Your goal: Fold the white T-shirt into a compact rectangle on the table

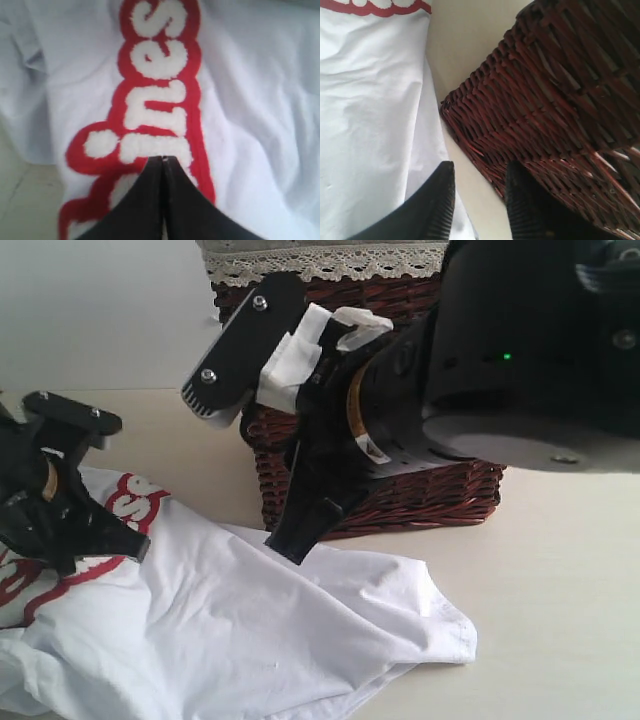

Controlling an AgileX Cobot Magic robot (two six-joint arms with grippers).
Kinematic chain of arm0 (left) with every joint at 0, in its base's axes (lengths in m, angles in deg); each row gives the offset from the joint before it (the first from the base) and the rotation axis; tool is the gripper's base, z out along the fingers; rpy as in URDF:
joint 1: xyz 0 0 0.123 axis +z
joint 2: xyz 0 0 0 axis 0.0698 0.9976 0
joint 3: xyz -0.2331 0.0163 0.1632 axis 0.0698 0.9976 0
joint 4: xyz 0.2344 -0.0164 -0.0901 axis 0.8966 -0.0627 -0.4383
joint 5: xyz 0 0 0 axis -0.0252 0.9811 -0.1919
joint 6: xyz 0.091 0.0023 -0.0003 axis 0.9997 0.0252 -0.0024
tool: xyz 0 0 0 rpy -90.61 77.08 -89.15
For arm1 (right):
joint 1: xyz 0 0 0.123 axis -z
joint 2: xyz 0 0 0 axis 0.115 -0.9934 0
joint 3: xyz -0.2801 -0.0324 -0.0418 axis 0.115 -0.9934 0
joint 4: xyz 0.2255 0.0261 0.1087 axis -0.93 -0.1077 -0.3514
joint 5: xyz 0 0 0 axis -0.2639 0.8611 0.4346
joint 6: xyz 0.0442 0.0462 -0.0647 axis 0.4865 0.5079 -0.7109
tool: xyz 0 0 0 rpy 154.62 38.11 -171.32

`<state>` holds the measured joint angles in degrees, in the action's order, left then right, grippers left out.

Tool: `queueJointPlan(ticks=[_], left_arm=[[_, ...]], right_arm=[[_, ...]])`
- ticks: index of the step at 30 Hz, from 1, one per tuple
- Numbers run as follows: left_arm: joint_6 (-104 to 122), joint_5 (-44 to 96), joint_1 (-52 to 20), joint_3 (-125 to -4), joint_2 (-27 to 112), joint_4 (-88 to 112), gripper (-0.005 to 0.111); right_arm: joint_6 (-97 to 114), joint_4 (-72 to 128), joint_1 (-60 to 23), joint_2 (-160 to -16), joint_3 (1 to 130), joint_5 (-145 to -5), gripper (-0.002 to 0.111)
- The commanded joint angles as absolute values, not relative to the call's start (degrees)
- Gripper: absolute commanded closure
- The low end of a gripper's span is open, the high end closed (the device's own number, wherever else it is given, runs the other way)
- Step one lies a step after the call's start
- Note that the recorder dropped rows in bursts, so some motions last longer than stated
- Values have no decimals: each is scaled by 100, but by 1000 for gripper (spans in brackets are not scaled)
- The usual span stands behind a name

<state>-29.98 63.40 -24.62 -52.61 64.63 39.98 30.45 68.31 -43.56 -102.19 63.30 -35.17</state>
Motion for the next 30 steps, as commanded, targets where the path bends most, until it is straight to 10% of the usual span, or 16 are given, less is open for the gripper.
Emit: queueJointPlan(ticks=[1,13,19,30], left_arm=[[-2445,6590,-1771,-5540,7621,3455,107],[-1332,7067,24,-6015,7813,2594,106],[-801,6368,334,-6354,7086,2155,44],[634,5908,1372,-6569,7907,463,60]], right_arm=[[3042,6814,-4325,-9941,6387,-3417,74],[3042,6814,-4325,-9832,6387,-3189,74],[3052,6814,-4325,-9832,6387,-3178,74],[3052,6778,-4325,-9832,6387,-3190,74]])
